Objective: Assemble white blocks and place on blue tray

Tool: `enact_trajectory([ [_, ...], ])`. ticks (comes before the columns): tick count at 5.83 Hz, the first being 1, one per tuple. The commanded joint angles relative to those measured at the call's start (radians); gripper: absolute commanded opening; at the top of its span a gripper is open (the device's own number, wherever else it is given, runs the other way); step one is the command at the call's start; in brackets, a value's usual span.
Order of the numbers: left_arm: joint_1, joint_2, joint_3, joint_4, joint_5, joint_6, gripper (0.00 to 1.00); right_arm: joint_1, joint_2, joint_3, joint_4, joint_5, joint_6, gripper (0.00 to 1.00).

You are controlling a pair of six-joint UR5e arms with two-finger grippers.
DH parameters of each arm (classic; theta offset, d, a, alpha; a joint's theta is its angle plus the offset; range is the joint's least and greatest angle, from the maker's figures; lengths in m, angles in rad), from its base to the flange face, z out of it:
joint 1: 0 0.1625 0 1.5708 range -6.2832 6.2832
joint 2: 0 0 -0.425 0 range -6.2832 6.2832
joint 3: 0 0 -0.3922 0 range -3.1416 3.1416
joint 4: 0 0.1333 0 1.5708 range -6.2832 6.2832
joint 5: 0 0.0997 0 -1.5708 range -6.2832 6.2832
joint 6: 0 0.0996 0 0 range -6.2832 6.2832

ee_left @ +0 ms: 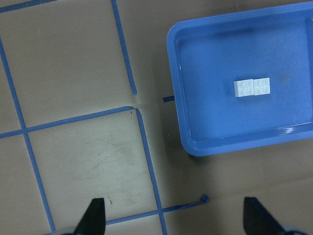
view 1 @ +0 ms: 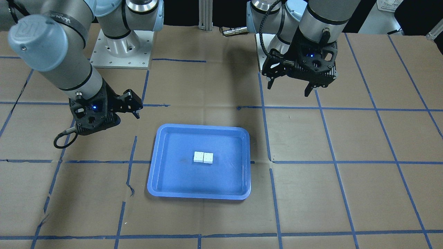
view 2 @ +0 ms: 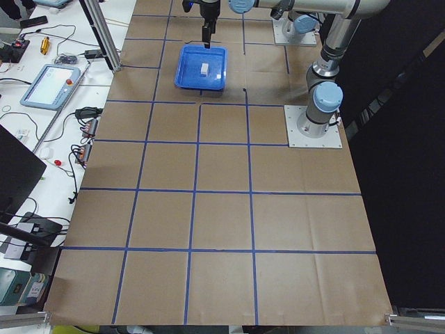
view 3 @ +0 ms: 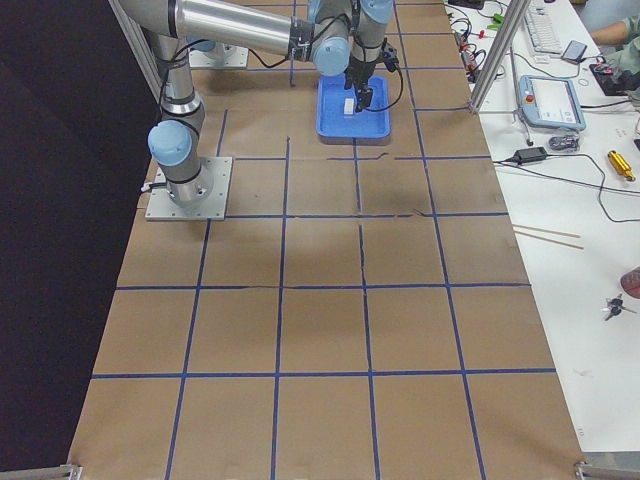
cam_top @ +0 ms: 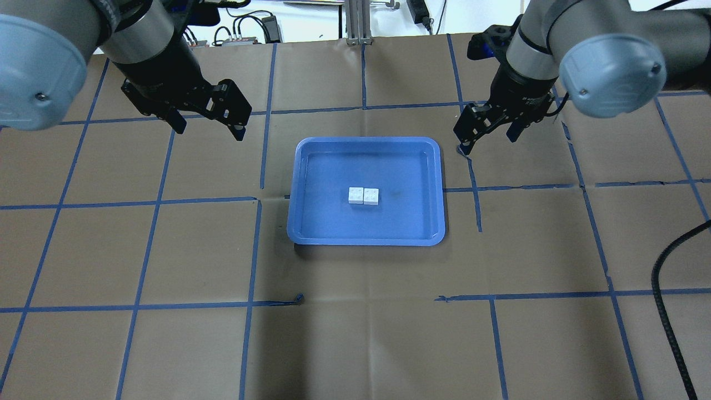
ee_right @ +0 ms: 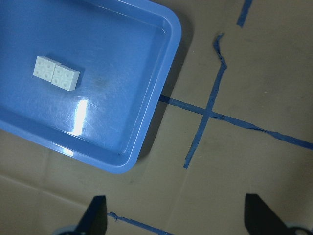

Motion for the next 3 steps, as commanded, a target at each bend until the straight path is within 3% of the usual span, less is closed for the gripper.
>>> enact_trajectory([
  [1, 0.0, 0.0, 0.001, 0.0, -0.002, 0.0, 0.99, -0.009, -0.003, -0.118, 0.066, -0.02, 0.052, 1.0],
  [2, 0.0, 0.0, 0.0, 0.0, 0.001, 0.0, 0.99, -0.006, -0.014, -0.146, 0.072, -0.107, 0.237, 1.0],
  [3, 0.0, 0.0, 0.0, 0.0, 0.001, 0.0, 0.99, 0.017, -0.032, -0.178, 0.123, -0.138, 0.321, 1.0],
])
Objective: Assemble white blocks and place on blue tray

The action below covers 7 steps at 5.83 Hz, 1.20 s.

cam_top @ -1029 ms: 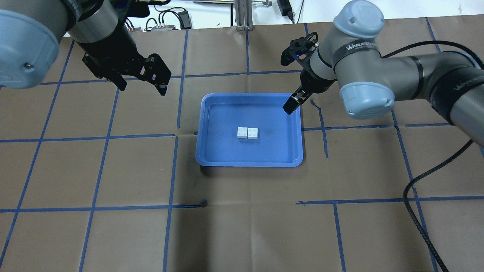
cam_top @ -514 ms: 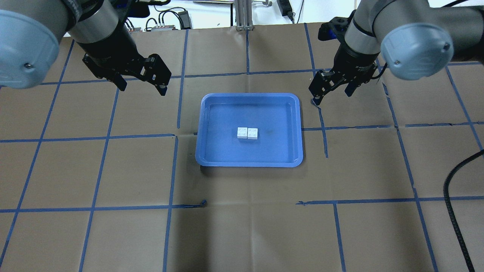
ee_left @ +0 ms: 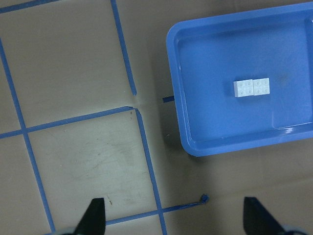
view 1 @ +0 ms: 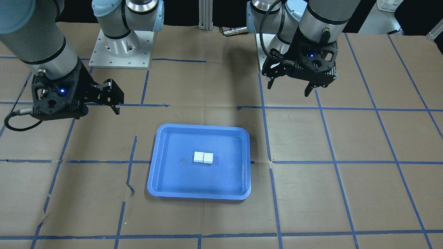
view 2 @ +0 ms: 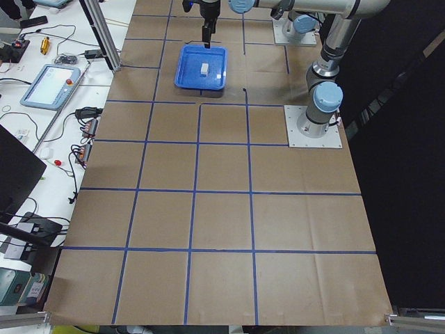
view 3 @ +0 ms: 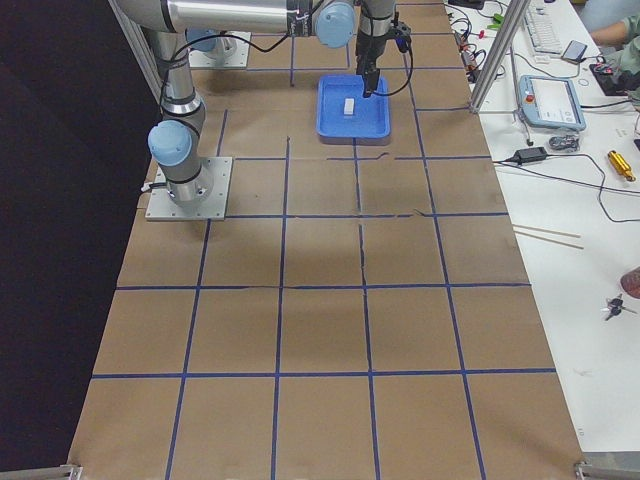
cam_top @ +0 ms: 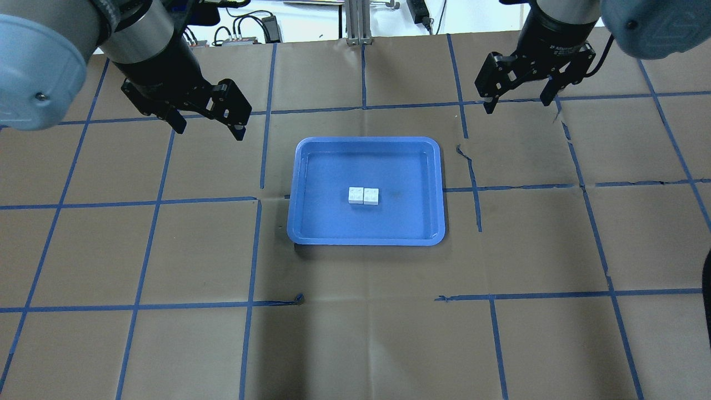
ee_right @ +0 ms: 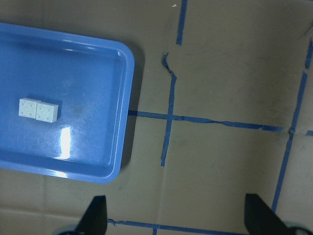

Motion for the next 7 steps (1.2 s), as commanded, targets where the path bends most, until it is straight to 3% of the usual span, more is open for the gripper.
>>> enact_trajectory([
  [1, 0.0, 0.0, 0.0, 0.0, 0.001, 0.0, 0.99, 0.05, -0.014, -0.063, 0.082, -0.04, 0.158, 1.0],
  [3, 0.0, -0.001, 0.001, 0.0, -0.002, 0.0, 0.99, 0.049, -0.011, -0.066, 0.074, 0.026, 0.104, 1.0],
  [7, 0.0, -0.001, 0.001, 0.0, -0.002, 0.0, 0.99, 0.033, -0.014, -0.068, 0.064, 0.009, 0.055, 1.0],
])
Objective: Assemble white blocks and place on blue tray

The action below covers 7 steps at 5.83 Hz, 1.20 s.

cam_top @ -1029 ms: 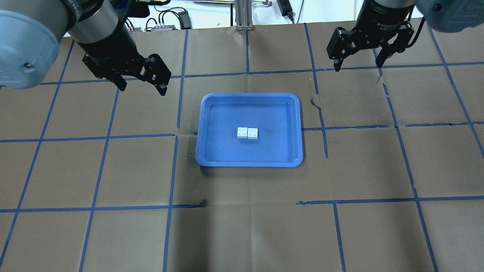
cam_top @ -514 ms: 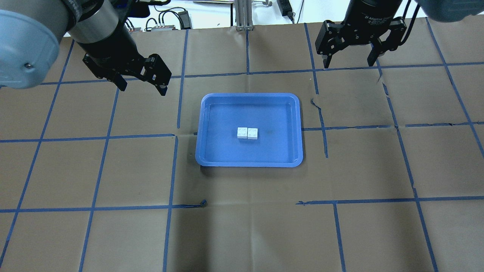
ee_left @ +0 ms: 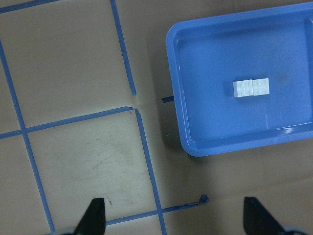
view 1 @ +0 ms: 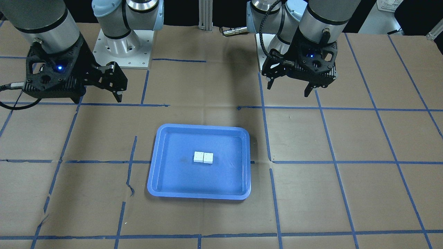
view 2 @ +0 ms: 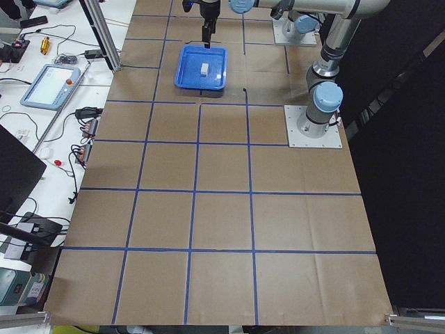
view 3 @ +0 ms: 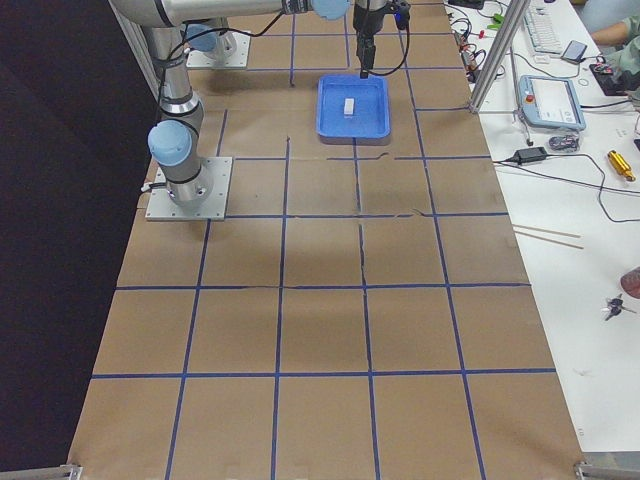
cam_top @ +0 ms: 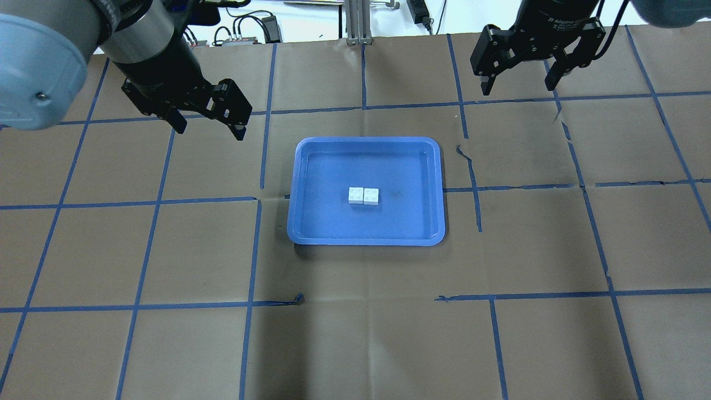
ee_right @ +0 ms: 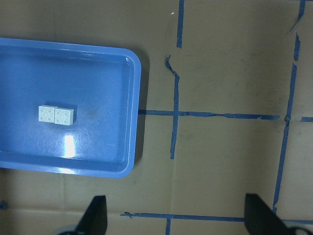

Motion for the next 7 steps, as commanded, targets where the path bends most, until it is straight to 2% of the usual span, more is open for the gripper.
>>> enact_trajectory([
  [1, 0.0, 0.002, 0.002, 0.0, 0.0, 0.0, 0.99, 0.001, 0.0, 0.0, 0.0, 0.0, -0.001, 1.0],
  [7, 0.0, 0.0, 0.002, 0.0, 0.0, 0.0, 0.99, 0.003, -0.003, -0.009, 0.003, -0.003, 0.01, 1.0],
])
